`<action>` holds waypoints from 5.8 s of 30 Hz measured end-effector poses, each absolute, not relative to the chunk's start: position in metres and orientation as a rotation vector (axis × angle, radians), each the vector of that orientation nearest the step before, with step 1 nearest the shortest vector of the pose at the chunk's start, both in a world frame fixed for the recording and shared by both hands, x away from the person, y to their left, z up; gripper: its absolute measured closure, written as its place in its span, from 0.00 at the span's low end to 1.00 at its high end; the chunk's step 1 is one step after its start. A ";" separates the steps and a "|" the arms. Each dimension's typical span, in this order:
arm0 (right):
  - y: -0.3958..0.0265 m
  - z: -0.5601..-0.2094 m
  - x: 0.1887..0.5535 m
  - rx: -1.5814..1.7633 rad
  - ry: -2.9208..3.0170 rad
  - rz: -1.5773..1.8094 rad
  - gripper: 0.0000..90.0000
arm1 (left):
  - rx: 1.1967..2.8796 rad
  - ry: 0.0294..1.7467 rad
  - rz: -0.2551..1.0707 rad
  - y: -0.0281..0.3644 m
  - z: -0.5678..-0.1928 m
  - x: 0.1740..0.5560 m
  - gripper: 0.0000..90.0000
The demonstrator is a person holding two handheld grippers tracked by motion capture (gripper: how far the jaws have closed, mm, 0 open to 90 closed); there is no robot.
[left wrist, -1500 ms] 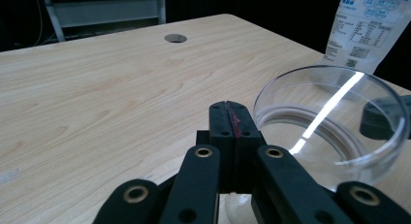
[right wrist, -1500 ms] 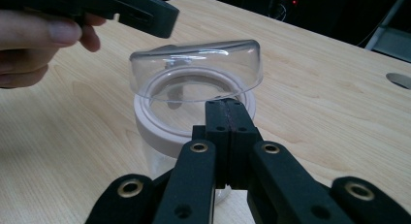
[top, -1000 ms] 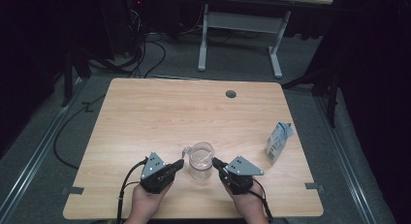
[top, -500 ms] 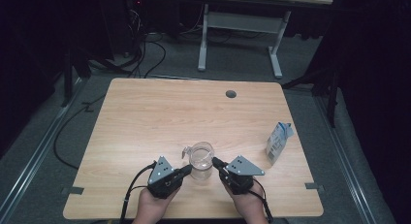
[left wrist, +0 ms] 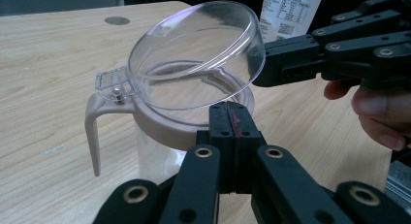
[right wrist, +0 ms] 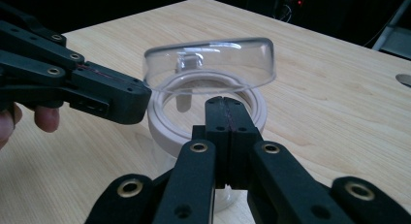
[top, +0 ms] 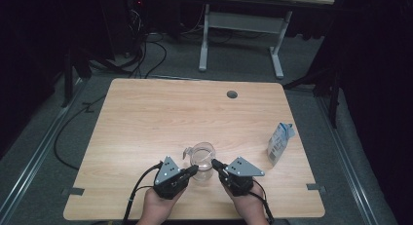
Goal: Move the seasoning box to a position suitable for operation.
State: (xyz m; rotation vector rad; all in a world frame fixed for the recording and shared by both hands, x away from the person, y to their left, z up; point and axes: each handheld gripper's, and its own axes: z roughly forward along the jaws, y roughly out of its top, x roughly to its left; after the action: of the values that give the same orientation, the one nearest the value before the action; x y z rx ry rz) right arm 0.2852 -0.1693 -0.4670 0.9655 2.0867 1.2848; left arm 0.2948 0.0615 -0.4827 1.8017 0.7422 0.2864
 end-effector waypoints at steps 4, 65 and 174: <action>-0.172 -0.470 0.288 0.991 2.090 1.298 1.00 | 1.801 0.742 0.284 0.062 -0.482 0.295 1.00; -0.209 -0.471 0.293 1.113 1.976 1.314 0.89 | 1.799 0.780 0.389 0.115 -0.488 0.314 0.97; -0.343 -0.486 0.309 1.428 1.583 1.044 1.00 | 1.818 0.926 0.487 0.169 -0.519 0.323 0.69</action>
State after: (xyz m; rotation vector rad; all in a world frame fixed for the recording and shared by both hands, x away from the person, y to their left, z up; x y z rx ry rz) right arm 0.3091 -0.3432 -0.4861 1.4285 1.5828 1.0440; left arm 0.3233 0.1690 -0.5193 1.8180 0.9264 0.4873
